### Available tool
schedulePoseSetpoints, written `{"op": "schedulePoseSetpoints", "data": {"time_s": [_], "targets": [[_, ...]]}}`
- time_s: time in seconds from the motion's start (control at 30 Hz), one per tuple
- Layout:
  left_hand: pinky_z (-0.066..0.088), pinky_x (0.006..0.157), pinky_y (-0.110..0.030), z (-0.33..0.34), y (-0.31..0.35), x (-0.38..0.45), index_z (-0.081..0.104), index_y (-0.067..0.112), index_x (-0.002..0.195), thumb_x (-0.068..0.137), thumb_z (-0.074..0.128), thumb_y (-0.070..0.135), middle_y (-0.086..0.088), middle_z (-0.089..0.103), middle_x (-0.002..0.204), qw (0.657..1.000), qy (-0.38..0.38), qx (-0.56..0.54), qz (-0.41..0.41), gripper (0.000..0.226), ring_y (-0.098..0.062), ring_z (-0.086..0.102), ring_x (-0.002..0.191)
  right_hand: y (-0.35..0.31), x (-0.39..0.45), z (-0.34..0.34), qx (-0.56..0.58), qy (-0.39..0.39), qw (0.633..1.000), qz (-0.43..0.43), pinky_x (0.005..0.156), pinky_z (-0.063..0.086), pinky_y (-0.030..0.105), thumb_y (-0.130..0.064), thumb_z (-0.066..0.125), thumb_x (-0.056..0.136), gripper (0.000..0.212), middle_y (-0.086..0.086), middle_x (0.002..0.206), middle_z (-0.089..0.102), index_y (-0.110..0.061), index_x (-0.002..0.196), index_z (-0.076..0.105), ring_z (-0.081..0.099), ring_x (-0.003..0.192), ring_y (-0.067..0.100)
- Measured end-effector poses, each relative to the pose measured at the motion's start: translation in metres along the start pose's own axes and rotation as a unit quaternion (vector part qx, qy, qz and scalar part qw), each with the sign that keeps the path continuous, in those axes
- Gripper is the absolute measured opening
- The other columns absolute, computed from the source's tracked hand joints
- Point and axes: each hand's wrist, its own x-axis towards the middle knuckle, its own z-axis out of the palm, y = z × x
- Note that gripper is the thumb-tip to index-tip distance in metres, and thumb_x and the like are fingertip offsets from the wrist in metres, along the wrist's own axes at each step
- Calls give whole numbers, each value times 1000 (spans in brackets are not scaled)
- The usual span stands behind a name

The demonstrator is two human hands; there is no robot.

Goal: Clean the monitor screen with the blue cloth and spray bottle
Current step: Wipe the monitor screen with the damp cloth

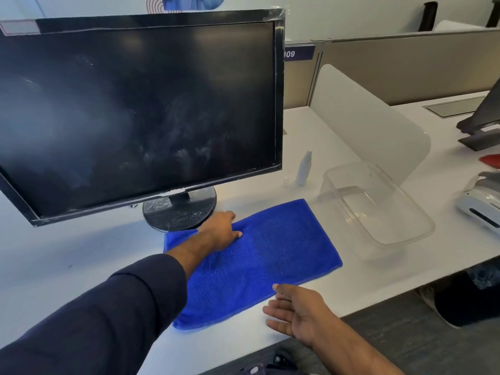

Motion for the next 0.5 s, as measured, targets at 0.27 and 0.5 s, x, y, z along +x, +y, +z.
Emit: {"op": "schedulePoseSetpoints", "data": {"time_s": [0.27, 0.5], "targets": [[48, 74, -32, -17, 6, -9, 62, 16, 92, 91, 66, 24, -4, 65, 99, 992, -49, -111, -14, 9, -19, 60, 88, -12, 2, 28, 5, 15, 1000, 12, 48, 40, 27, -17, 74, 83, 30, 18, 105, 58, -5, 103, 55, 68, 74, 26], [60, 71, -36, -44, 17, -34, 65, 11, 91, 96, 63, 17, -9, 75, 92, 898, -207, -375, -101, 8, -24, 73, 82, -12, 5, 36, 5, 6, 1000, -18, 58, 44, 31, -20, 72, 86, 29, 15, 108, 67, -11, 110, 59, 71, 89, 27]]}}
